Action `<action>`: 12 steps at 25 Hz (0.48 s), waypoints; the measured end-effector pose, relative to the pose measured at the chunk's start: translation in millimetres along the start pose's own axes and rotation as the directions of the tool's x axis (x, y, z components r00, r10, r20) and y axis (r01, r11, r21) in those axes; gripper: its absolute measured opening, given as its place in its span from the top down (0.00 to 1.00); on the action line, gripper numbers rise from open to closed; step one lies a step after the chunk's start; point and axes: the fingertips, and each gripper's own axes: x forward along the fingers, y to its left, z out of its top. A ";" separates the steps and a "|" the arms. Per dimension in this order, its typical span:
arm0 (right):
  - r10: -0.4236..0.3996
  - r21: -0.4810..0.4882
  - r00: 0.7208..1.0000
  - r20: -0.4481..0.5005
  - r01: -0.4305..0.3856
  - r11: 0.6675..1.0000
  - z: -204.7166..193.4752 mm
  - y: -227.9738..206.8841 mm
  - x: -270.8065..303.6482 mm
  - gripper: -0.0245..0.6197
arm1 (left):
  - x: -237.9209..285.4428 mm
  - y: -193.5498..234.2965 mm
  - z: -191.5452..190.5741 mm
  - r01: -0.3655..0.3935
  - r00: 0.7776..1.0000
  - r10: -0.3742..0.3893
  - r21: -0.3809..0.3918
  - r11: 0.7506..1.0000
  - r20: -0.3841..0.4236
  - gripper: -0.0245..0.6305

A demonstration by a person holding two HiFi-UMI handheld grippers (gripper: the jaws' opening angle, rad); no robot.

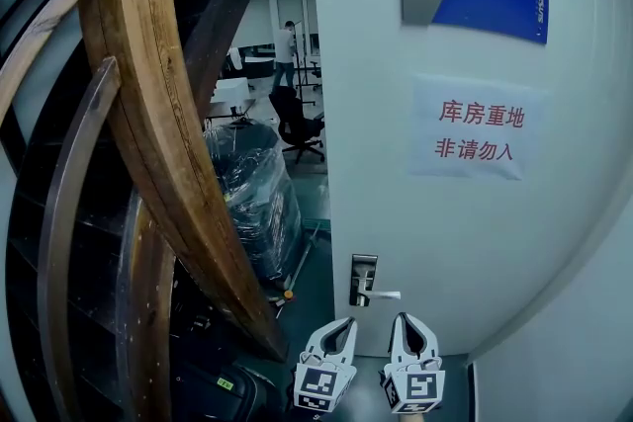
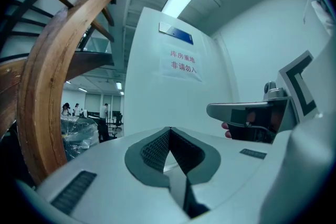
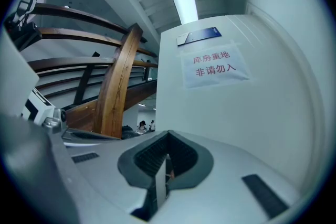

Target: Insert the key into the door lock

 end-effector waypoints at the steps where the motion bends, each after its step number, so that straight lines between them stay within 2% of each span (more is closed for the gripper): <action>1: -0.001 0.002 1.000 -0.001 0.001 1.000 -0.7 0.0 0.4 0.95 | -0.1 0.8 -0.8 -0.001 1.000 0.001 0.000 1.000 -0.001 0.96; 12: 0.002 -0.003 1.000 -0.009 -0.002 1.000 -3.3 1.7 5.2 0.95 | 2.6 5.4 -5.2 -0.009 1.000 0.009 -0.002 1.000 -0.009 0.96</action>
